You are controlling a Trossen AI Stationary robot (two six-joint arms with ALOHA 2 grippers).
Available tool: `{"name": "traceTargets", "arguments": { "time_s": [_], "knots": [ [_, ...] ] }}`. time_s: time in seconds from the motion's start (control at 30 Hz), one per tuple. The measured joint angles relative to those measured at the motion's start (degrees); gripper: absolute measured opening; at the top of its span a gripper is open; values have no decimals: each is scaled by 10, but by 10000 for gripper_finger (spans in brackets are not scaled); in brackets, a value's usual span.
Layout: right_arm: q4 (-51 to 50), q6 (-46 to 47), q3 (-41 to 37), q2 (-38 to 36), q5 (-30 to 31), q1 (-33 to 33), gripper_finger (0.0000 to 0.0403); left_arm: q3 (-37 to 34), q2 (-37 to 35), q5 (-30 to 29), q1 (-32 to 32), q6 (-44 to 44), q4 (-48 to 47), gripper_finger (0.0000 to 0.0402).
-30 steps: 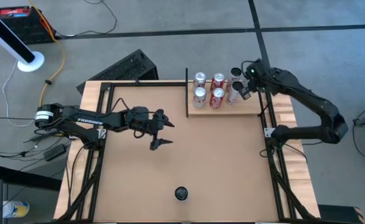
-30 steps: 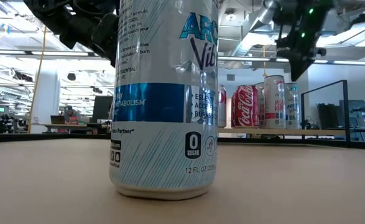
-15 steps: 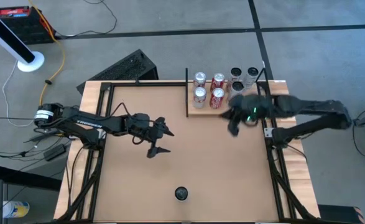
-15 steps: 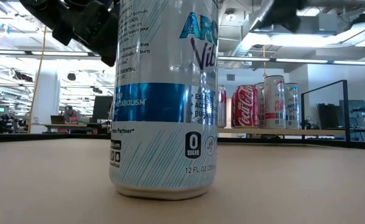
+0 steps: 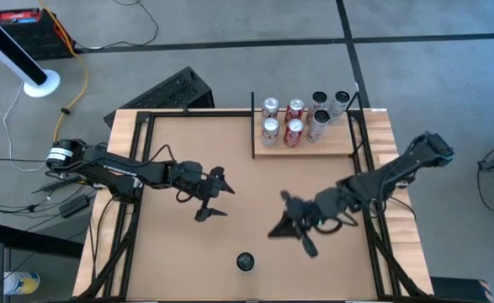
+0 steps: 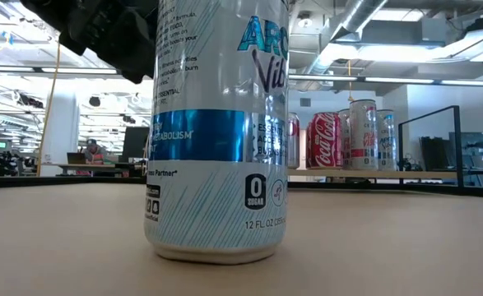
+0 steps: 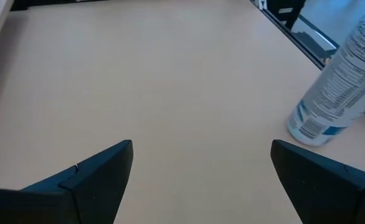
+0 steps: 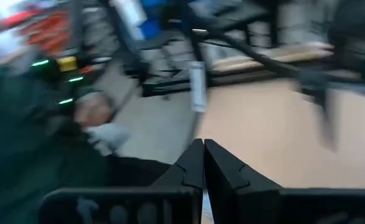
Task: Place canned beverage on shelf
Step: Put the white-blue soda can on the shelf aligned with the other white-blue soda can
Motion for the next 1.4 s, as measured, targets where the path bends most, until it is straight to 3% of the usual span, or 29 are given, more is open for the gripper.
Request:
{"name": "traceTargets", "arguments": {
  "time_s": [0.27,0.5,0.6,0.97,1.13,1.4],
  "knots": [
    [206,-189,1,134,-12,41,38,0,0,0,-2,-1,7,366],
    [231,-243,69,226,-8,20,74,0,0,1,-2,-6,8,366],
    [206,-254,110,255,-8,13,111,0,0,2,-2,-6,7,366],
    [-60,-208,235,265,-8,18,283,0,0,5,-2,-2,1,366],
    [-99,-205,235,266,-8,20,320,0,0,5,-2,0,5,366],
    [-119,-197,232,277,2,19,346,0,0,5,-2,0,9,366]
  ]
}}
